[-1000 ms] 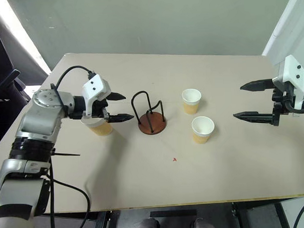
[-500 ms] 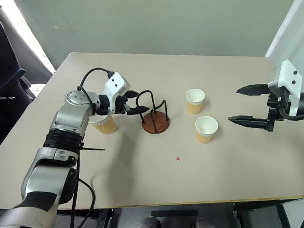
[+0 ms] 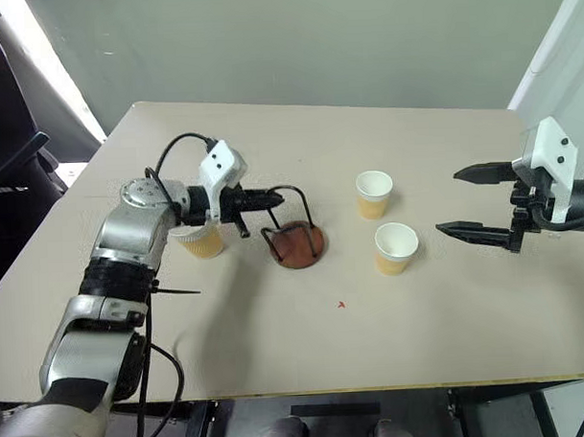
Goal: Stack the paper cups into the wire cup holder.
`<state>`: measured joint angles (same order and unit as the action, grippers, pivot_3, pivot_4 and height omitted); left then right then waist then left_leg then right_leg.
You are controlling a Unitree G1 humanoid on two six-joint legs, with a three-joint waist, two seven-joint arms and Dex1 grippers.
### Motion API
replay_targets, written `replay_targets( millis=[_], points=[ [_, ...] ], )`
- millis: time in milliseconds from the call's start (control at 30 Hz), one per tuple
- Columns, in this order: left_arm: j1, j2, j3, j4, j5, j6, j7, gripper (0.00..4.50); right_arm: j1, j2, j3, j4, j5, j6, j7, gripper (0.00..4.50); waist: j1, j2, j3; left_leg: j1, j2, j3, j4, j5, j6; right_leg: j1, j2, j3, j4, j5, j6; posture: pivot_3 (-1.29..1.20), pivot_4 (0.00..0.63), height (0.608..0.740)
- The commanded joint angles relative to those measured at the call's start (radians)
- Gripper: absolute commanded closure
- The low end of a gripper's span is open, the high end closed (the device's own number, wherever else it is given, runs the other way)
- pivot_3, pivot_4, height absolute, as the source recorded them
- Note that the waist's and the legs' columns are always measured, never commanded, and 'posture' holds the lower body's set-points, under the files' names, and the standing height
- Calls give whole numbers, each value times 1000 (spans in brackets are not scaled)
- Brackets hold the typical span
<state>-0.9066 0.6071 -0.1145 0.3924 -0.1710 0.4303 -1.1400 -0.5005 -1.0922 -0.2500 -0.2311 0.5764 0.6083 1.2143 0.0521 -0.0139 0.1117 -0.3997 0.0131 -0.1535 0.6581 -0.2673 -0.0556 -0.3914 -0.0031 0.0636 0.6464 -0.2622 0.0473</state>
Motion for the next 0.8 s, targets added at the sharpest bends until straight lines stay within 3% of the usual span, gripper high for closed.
replay_targets(
  millis=[33, 233, 467, 600, 800],
  points=[
    [46, 55, -19, -225, -79, 136, -100, 4471, 11, -26, -16, -59, 51, 0, 51, 0, 1, 0, 0, 0, 0, 1, 0, 0, 0, 0, 0, 0, 0, 0, 0, 0, 150, 740],
    [106, 45, -8, -491, -225, 389, -76, 4471, 32, -6, 26, -133, 102, 31, 65, 0, 7, 0, 0, 0, -1, 1, 5, -1, 1, 1, 0, 0, -1, -1, 1, 0, 150, 740],
    [137, -68, -112, -564, -182, 365, 58, 4471, 4, 37, 81, -183, 130, 63, 27, 0, 8, 0, 0, 12, -1, 1, 8, -2, 4, 13, -1, 1, -1, 1, 4, 0, 150, 740],
    [165, -37, -188, -569, -126, 291, 48, 4471, 12, 25, 90, -199, 135, 74, 41, 0, 6, 0, 0, 15, -1, 2, 7, -3, 5, 14, -1, 3, -1, 1, 4, 0, 150, 740],
    [153, -11, -205, -529, -96, 247, 47, 4471, 52, -10, 113, -193, 82, 40, 64, 0, 7, 0, 0, 15, -1, 3, 6, -3, 5, 14, -1, 4, -2, 1, 4, 0, 150, 740]
  ],
)
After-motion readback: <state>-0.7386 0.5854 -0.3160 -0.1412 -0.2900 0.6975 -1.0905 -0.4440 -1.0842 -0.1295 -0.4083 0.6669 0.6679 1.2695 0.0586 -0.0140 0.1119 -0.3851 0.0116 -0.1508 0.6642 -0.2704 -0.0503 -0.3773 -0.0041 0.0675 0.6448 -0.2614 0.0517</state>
